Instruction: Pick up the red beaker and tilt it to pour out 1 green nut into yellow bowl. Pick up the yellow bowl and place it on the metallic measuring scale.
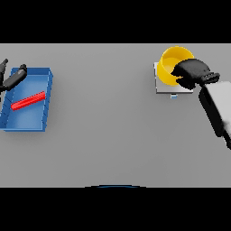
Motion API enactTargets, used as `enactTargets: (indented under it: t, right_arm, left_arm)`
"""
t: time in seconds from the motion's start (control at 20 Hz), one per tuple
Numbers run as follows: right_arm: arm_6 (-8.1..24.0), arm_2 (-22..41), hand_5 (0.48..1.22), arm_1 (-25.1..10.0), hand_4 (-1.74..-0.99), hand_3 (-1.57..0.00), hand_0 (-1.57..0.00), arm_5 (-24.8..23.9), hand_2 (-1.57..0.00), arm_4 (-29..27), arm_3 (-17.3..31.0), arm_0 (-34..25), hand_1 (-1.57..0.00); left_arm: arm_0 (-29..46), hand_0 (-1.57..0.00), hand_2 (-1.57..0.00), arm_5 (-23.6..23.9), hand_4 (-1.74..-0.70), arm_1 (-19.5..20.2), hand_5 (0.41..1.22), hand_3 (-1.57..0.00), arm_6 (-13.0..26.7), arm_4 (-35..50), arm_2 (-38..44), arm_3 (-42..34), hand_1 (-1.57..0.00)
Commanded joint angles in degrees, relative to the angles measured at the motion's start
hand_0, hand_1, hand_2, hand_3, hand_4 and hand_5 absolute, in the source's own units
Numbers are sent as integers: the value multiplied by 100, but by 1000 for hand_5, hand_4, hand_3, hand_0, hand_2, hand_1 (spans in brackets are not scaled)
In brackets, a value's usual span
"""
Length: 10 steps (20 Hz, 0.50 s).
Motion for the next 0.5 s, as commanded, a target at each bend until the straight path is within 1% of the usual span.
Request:
enactTargets:
  t: [0.0,0.05,0.1,0.15,0.2,0.25,0.3,0.35,0.4,0.45]
  right_arm:
    - [0,-35,1221,48,-1741,-1374,-1562,45,-1405,-30,106,-31,-1571]
    - [-59,-72,1221,80,-1741,-1407,-1548,40,-1393,-47,233,-48,-1571]
    - [23,-102,1221,136,-1741,-1440,-1528,56,-1382,-46,318,-76,-1571]
    - [24,-123,1221,160,-1741,-1466,-1469,121,-1369,-51,381,-113,-1571]
    - [-85,-134,1221,129,-1741,-1487,-1417,161,-1363,-54,408,-130,-1571]
    - [-134,-131,1221,134,-1741,-1427,-1402,149,-1375,-27,482,-135,-1571]
    - [-99,-143,1221,148,-1741,-1363,-1397,161,-1385,-16,484,-134,-1571]
    - [-33,-171,1221,175,-1741,-1198,-1332,200,-1423,-25,499,-152,-1459]
    - [-108,-221,1221,157,-1701,-1057,-1128,219,-1330,-61,471,-125,-1322]
    - [-99,-253,1143,178,-1660,-937,-902,242,-1186,-89,504,-140,-1150]
  left_arm:
    - [-74,1,1,-10,-726,44,710,1,-14,-6,-14,60,1]
    - [-11,1,1,-78,-729,50,714,1,-32,-24,-21,-5,1]
    - [15,1,1,-70,-729,35,713,1,-17,-20,-15,-13,1]
    - [-7,1,1,-20,-727,6,710,1,21,-29,-34,-12,1]
    - [-2,1,1,-9,-727,5,712,1,18,-20,-29,-17,1]
    - [15,1,1,16,-728,15,713,1,-45,-9,-7,19,1]
    - [40,1,1,-6,-727,13,715,1,-11,-16,-18,2,1]
    - [65,1,1,-40,-729,8,717,1,2,1,-2,-52,1]
    - [47,1,1,-88,-730,-25,720,1,76,4,14,-96,1]
    - [65,1,1,-91,-732,-34,723,1,74,-8,-3,-135,1]
